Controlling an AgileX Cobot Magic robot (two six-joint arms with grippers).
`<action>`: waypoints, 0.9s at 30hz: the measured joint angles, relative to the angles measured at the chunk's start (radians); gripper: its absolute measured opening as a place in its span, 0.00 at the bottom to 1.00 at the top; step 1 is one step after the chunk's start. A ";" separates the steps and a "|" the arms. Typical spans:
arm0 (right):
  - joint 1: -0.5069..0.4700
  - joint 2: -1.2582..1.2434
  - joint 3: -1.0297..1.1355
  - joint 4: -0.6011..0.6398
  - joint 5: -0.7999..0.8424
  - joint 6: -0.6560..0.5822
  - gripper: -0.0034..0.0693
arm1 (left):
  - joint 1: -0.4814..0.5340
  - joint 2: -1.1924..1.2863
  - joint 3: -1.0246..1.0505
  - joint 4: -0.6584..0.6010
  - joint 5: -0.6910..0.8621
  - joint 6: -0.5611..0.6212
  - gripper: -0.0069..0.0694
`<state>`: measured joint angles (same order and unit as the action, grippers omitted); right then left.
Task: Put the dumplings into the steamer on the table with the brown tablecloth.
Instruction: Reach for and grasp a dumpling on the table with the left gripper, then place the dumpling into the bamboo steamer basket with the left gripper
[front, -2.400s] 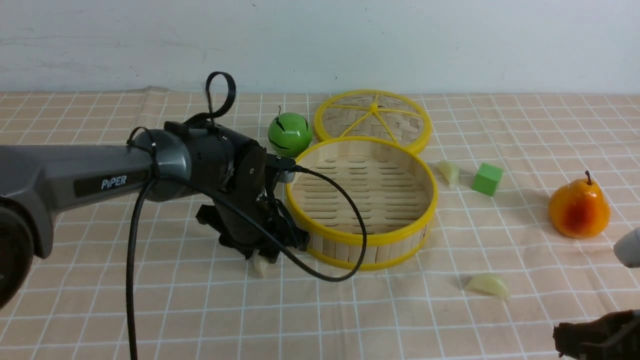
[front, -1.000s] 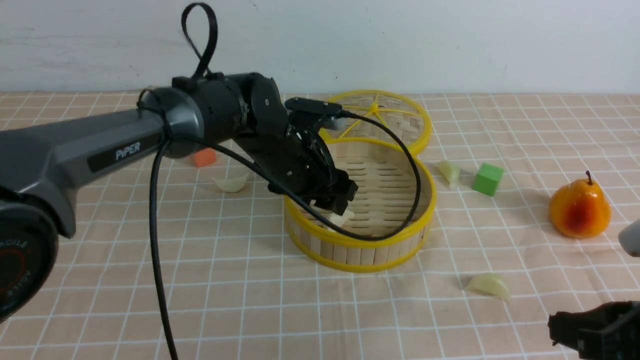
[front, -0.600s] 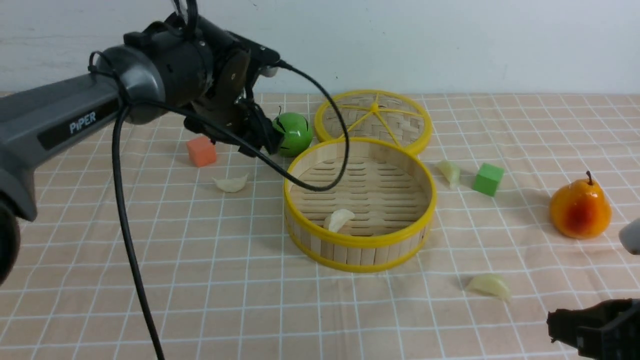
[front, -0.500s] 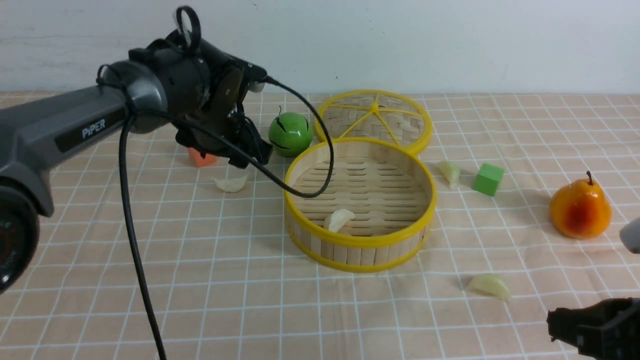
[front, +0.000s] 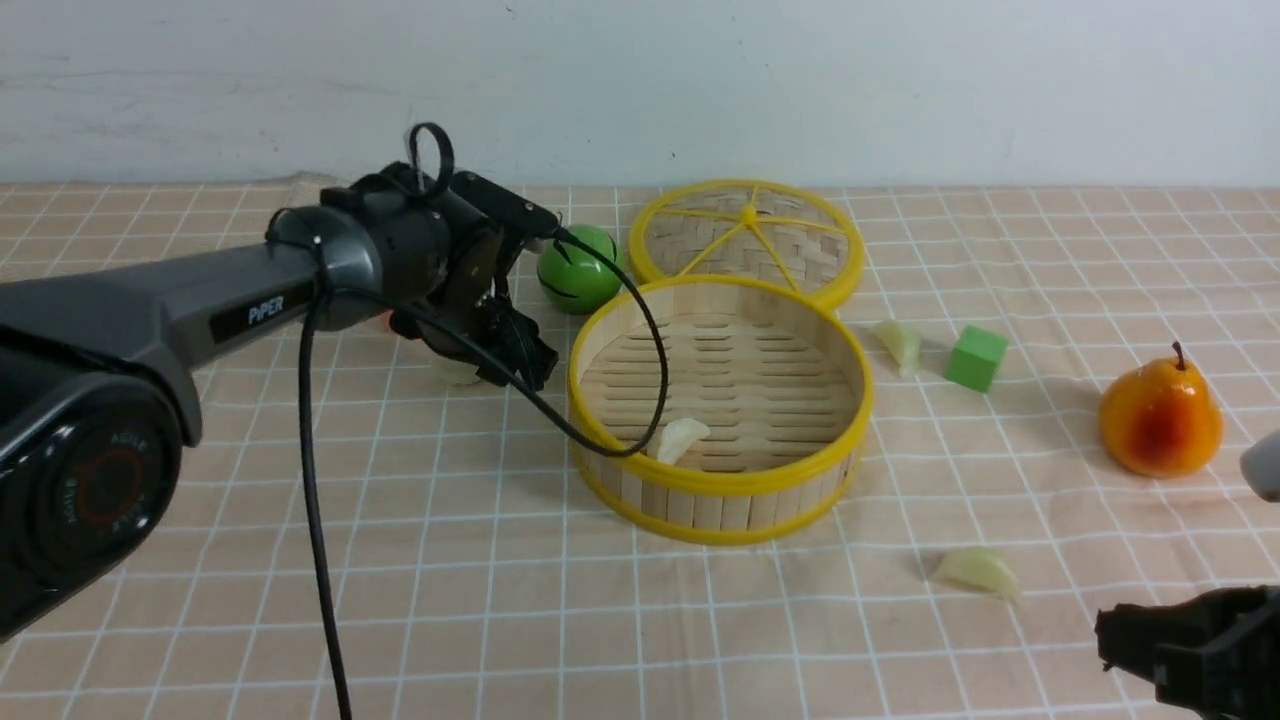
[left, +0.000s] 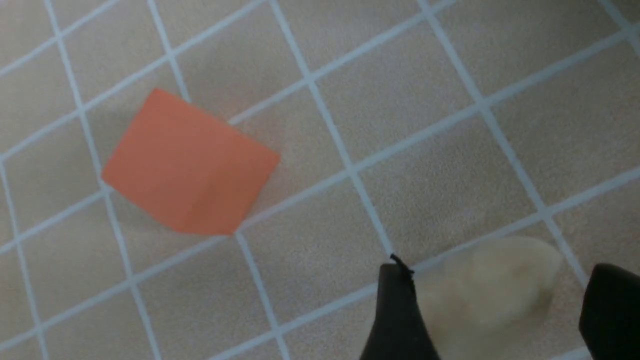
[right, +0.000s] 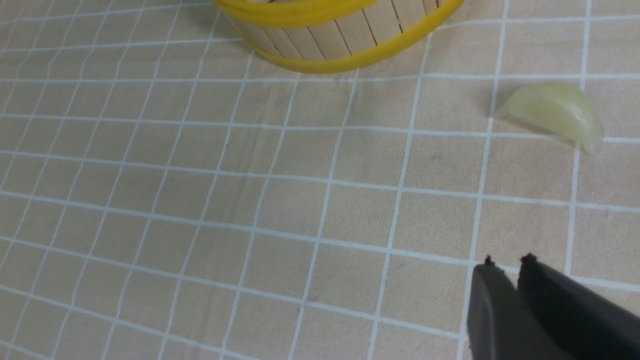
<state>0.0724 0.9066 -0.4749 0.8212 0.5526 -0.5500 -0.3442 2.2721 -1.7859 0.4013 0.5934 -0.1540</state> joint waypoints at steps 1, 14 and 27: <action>0.000 0.000 0.000 0.000 0.000 0.000 0.15 | 0.000 0.000 0.000 0.000 0.000 0.000 0.70; 0.000 0.000 0.000 0.008 -0.005 -0.019 0.17 | 0.000 -0.014 -0.056 0.000 0.062 -0.148 0.35; 0.000 0.001 0.000 0.011 -0.008 -0.022 0.18 | -0.168 -0.115 -0.218 -0.401 0.105 0.059 0.35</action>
<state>0.0724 0.9072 -0.4749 0.8320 0.5444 -0.5719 -0.5126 2.1572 -2.0039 0.0000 0.6987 -0.0954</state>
